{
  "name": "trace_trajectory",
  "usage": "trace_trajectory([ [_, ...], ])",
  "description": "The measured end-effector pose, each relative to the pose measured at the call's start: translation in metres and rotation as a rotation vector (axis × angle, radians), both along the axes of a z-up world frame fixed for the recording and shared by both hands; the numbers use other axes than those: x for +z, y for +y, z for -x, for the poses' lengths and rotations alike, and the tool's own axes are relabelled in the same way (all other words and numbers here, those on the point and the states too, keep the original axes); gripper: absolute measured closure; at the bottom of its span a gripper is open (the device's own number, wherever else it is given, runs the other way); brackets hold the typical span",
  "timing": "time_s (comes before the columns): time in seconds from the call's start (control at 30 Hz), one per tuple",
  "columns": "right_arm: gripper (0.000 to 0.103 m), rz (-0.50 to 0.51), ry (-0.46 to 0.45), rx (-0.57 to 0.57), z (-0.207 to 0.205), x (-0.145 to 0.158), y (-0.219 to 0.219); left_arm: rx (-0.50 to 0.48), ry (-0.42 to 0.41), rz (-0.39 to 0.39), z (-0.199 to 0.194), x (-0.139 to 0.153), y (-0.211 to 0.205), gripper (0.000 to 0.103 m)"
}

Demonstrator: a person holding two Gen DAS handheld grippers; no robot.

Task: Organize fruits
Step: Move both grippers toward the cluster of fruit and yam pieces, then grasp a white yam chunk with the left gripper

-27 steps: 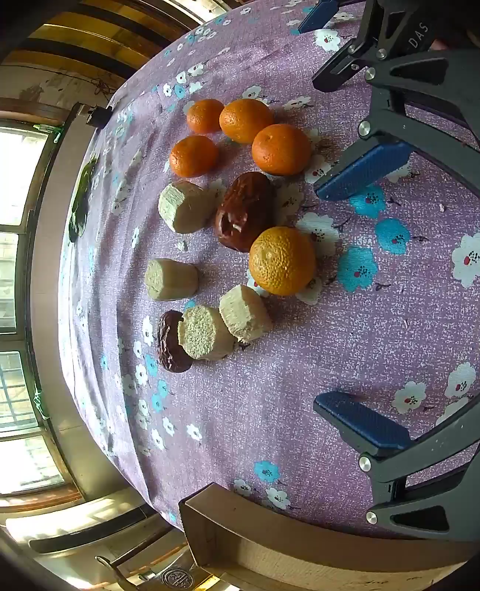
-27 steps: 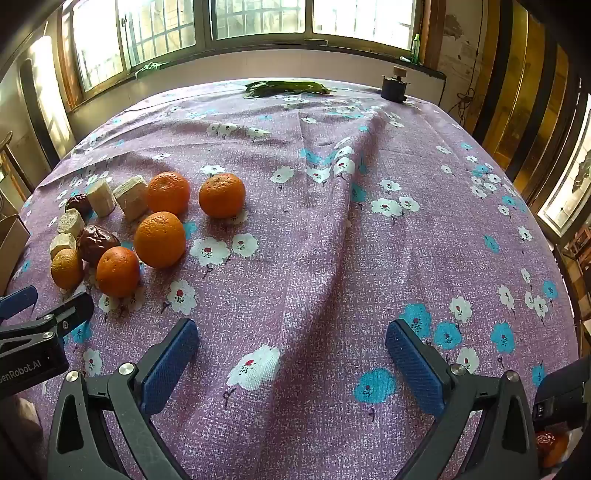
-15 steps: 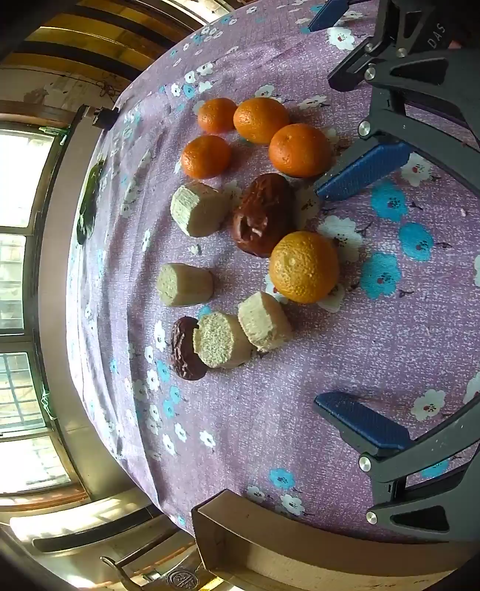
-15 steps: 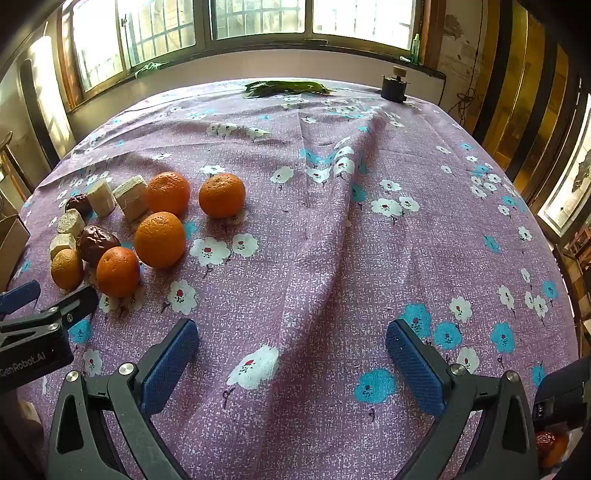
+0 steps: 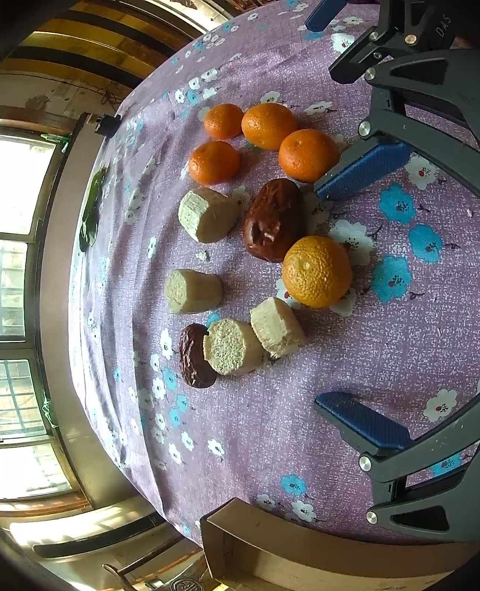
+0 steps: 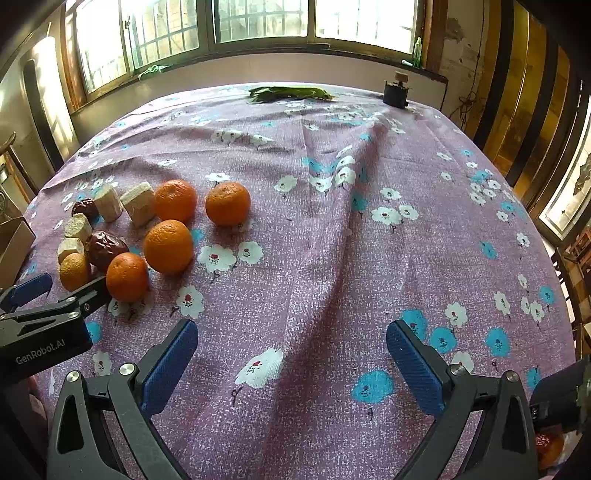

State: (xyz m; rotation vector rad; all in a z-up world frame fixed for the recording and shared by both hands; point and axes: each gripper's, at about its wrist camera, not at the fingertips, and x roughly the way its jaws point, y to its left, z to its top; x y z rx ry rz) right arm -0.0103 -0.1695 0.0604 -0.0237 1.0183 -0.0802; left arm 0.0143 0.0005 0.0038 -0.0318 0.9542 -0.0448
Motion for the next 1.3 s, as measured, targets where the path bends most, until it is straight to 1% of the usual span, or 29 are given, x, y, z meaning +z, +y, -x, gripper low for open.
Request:
trace_trajectory([
  [0.03,0.000,0.004,-0.014,0.005,0.001,0.006,0.002,0.013,-0.014,0.017,0.001,0.004,0.005,0.000],
  [0.1,0.000,0.008,-0.033,0.015,0.003,0.014,0.003,0.044,-0.068,0.043,0.004,0.015,0.012,0.000],
  [0.13,0.000,0.007,-0.039,0.019,0.005,0.016,0.005,0.054,-0.102,0.038,0.006,0.022,0.014,0.000],
  [0.2,0.000,-0.005,-0.047,0.024,0.006,0.022,0.007,0.050,-0.124,0.009,0.004,0.029,0.014,0.000],
  [0.23,0.000,-0.013,-0.048,0.025,0.006,0.023,0.007,0.039,-0.117,0.009,0.002,0.031,0.014,0.000],
  [0.33,0.000,-0.039,-0.050,0.030,0.008,0.025,0.010,0.000,-0.079,0.052,-0.003,0.029,0.015,0.000],
  [0.4,0.000,-0.048,-0.048,0.035,0.009,0.025,0.013,-0.015,-0.065,0.034,-0.004,0.027,0.012,0.000],
  [0.5,0.000,-0.038,-0.044,0.041,0.010,0.026,0.016,-0.026,-0.089,0.004,0.001,0.031,0.010,0.000],
  [0.67,0.000,-0.052,-0.057,0.048,0.015,0.033,0.017,0.008,-0.137,-0.039,0.013,0.046,0.017,0.000],
  [0.73,0.000,-0.068,-0.061,0.053,0.018,0.035,0.018,0.012,-0.132,-0.073,0.016,0.050,0.021,0.000],
  [0.77,0.000,-0.074,-0.065,0.060,0.021,0.036,0.020,0.002,-0.121,-0.078,0.019,0.052,0.023,0.000],
  [0.87,0.000,-0.083,-0.071,0.083,0.028,0.040,0.026,-0.036,-0.109,-0.041,0.031,0.056,0.029,0.000],
  [0.93,0.000,-0.086,-0.077,0.097,0.032,0.043,0.030,-0.026,-0.122,-0.020,0.043,0.060,0.034,0.000],
  [1.07,0.000,-0.116,-0.095,0.118,0.043,0.050,0.037,-0.007,-0.142,-0.008,0.065,0.067,0.040,0.000],
  [1.3,0.000,-0.139,-0.097,0.139,0.058,0.053,0.048,0.028,-0.114,-0.051,0.089,0.065,0.044,0.000],
])
